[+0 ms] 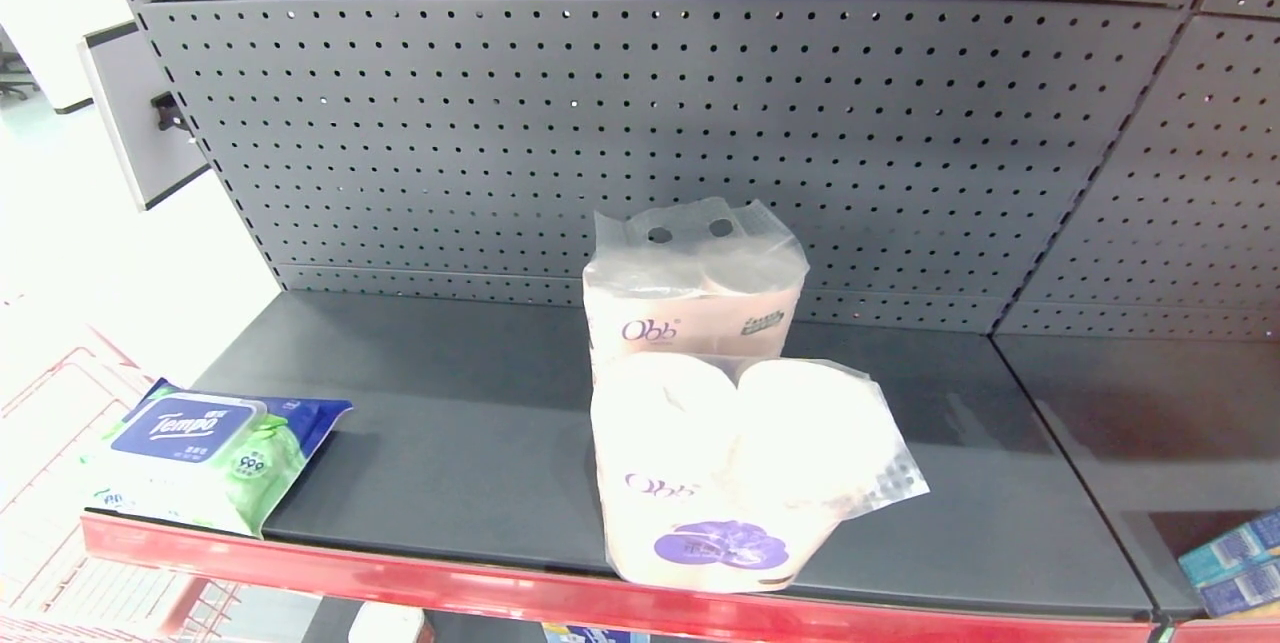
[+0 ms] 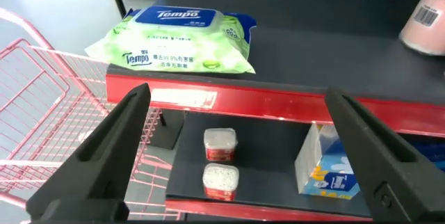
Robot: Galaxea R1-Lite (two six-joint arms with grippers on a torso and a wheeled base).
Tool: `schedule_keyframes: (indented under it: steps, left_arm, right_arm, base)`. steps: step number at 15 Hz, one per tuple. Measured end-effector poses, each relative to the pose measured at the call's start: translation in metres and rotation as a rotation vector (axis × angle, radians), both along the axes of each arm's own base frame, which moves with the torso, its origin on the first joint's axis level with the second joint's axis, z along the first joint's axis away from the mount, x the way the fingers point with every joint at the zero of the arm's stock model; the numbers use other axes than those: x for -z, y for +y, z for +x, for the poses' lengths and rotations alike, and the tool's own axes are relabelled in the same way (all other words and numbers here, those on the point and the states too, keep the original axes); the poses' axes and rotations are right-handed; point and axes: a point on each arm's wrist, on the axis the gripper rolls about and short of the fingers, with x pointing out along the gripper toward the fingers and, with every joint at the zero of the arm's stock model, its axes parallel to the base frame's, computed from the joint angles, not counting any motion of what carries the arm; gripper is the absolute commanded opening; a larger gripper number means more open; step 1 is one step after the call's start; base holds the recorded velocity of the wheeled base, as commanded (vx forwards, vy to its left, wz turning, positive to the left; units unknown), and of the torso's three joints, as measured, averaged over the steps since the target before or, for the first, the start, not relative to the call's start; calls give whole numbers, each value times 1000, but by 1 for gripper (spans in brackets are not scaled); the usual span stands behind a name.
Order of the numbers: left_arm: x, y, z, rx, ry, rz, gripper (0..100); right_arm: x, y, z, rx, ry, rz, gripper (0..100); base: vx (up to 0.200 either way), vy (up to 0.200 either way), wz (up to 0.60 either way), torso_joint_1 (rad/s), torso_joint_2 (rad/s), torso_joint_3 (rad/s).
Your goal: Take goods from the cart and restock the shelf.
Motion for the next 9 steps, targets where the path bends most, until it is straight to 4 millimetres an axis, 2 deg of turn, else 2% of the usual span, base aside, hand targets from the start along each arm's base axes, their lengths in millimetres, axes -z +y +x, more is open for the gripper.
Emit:
schedule_keyframes:
  steps: [9]
  left_arm:
    - [0, 0, 0, -1, -5, -6, 100]
  right_arm:
    - [1, 0, 0, 10, 7, 11, 100]
  base:
    - [0, 0, 0, 0, 0, 0]
